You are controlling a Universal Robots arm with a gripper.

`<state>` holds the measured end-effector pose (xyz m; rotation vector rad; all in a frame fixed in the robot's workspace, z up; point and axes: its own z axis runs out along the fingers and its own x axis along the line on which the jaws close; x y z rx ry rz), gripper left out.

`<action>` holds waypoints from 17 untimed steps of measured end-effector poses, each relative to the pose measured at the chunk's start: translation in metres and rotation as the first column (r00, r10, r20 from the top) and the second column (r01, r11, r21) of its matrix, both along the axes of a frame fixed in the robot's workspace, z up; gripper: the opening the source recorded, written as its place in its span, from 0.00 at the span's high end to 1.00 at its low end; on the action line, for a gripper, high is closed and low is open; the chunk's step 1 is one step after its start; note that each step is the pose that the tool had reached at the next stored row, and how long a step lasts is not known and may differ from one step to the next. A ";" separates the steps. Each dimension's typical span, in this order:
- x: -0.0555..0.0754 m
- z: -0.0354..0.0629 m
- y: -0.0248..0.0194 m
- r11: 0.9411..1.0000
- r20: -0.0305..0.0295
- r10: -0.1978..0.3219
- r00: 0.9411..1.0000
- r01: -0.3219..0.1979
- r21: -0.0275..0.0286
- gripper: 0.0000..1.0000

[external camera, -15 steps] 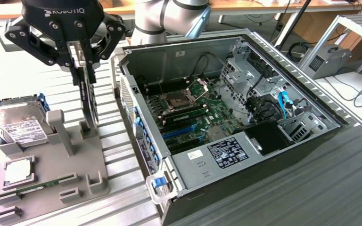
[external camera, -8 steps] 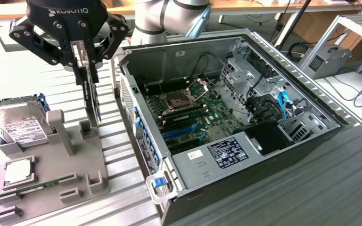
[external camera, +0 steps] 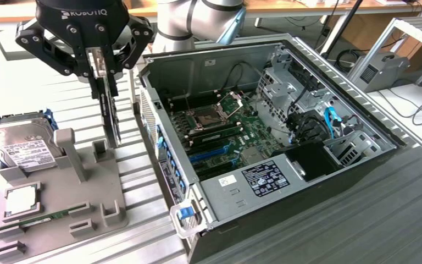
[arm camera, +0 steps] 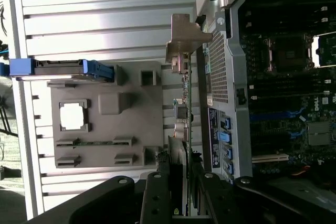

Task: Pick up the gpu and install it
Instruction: 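Pick up the gpu and move the gpu toward the slot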

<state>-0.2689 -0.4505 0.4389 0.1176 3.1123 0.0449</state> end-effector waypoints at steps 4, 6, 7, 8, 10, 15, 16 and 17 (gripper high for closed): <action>0.002 0.0000 0.0000 1.000 0.000 0.000 1.000 0.000 0.000 0.74; 0.003 0.0000 0.0000 1.000 0.000 0.000 1.000 0.000 0.000 0.74; 0.003 0.0000 0.0000 1.000 0.000 0.000 1.000 0.000 0.000 0.74; 0.003 0.0000 0.0000 1.000 0.000 0.000 1.000 0.000 0.000 0.74; 0.004 0.0000 0.0000 1.000 0.000 0.000 1.000 0.000 0.000 0.74; 0.006 0.0000 0.0000 1.000 0.000 0.000 1.000 0.000 0.000 0.74; 0.006 0.0000 0.0000 1.000 0.000 0.000 1.000 0.000 0.000 0.74; 0.006 0.0000 0.0000 1.000 0.000 0.000 1.000 0.000 0.000 0.74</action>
